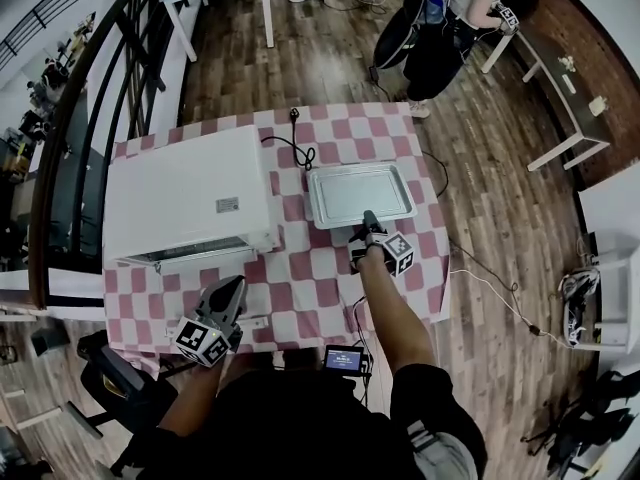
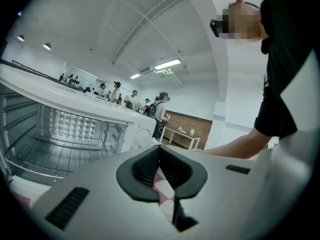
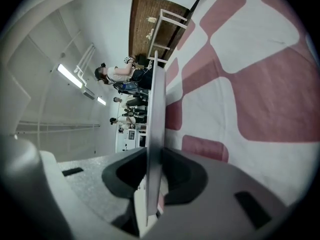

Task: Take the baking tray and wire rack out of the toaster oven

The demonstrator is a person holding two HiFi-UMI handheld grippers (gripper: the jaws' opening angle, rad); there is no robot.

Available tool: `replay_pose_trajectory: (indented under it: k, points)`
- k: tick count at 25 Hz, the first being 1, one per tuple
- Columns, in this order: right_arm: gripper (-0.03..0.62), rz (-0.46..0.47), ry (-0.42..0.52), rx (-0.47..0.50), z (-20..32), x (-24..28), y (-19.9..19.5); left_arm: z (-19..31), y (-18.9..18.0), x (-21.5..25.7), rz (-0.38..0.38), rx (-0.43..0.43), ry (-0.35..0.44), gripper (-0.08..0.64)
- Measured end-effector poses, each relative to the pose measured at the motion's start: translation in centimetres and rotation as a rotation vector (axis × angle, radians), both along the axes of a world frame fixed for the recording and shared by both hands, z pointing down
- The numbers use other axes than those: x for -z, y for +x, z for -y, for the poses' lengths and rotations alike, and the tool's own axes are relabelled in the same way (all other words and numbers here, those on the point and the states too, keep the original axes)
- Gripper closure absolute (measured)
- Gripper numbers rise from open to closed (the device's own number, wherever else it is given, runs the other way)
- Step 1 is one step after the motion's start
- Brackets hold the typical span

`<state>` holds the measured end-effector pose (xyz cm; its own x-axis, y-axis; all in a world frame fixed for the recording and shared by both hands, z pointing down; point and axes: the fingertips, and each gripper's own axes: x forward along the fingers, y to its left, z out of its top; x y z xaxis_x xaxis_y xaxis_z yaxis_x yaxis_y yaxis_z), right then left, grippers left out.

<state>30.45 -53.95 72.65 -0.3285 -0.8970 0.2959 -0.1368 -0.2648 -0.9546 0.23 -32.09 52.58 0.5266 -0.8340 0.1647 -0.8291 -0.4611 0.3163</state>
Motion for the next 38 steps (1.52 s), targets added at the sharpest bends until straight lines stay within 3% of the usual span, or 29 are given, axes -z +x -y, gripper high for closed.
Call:
replay_pose_trajectory:
  k: [10,19,22,25,31,38]
  points:
    - [0.490,-0.014,-0.179,0.038,-2.3,-2.7,0.3,-0.9,1.5,0.1,-0.012,-0.043,-0.009,0.566]
    - [0.491,0.027,-0.116,0.057,-6.9,-1.0,-0.5,-1.8,1.5,0.3,-0.027,-0.057,-0.004,0.566]
    - [0.491,-0.098,0.015,0.135,-8.1,2.2,-1.1,-2.2,1.0,0.9,-0.029,-0.060,0.015,0.566]
    - [0.492,-0.265,0.232,0.224,-9.7,8.4,-2.6,-3.0,0.3,2.1,-0.038,-0.066,0.045,0.566]
    - [0.494,-0.684,0.651,0.360,-16.3,21.4,-7.8,-6.0,-2.6,5.9,-0.064,-0.066,0.139,0.566]
    - [0.506,-1.069,0.924,0.420,-28.3,29.8,-16.0,-13.2,-7.6,8.7,-0.050,-0.020,0.220,0.566]
